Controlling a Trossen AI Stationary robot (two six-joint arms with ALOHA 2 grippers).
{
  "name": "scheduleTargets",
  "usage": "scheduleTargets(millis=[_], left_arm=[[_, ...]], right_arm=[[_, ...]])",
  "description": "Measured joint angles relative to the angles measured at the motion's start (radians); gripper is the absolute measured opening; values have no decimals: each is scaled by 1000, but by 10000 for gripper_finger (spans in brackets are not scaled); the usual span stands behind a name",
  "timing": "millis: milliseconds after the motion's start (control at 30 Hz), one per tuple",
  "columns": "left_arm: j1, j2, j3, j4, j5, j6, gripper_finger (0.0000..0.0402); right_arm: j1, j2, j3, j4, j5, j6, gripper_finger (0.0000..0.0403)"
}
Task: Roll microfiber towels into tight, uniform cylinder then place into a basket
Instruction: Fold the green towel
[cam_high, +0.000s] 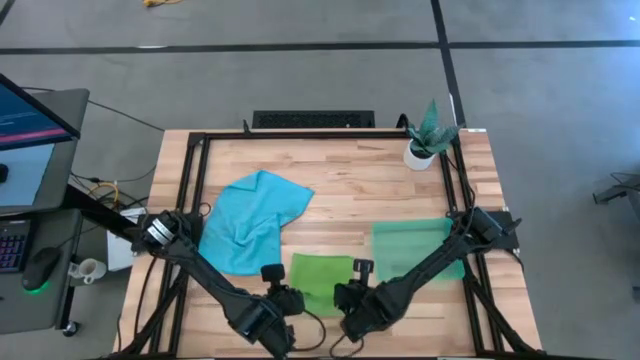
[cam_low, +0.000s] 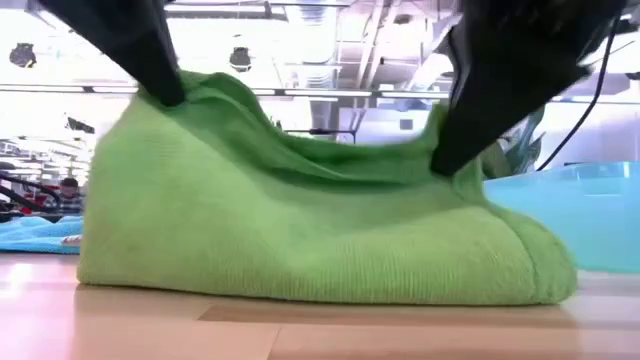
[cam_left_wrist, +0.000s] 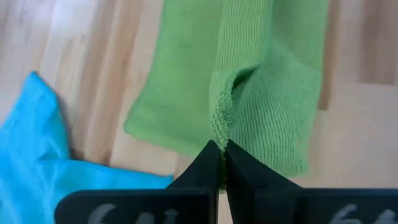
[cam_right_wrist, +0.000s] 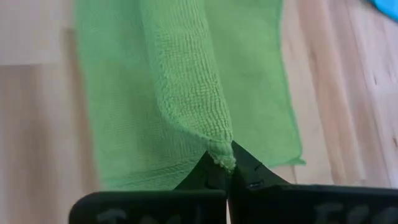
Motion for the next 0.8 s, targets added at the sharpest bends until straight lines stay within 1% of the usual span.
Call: scheduleTargets(millis=[167,267,467,600,800], left_arm=[[40,0,0,-4,-6,3,0],[68,0,0,-36,-2,9,0],[113,3,0,-38,44,38,0],[132,27,0,-65,78,45,0],[151,51,0,-77,69,41,0]], right_arm=[[-28,0,-22,15,10,11,6],[-46,0,-40,14,9,45,6],[-65,0,-74,10,-1,111,8],[-63,0,-75,13,-1,117,6],[-72,0,-74,15,-1,115,7]])
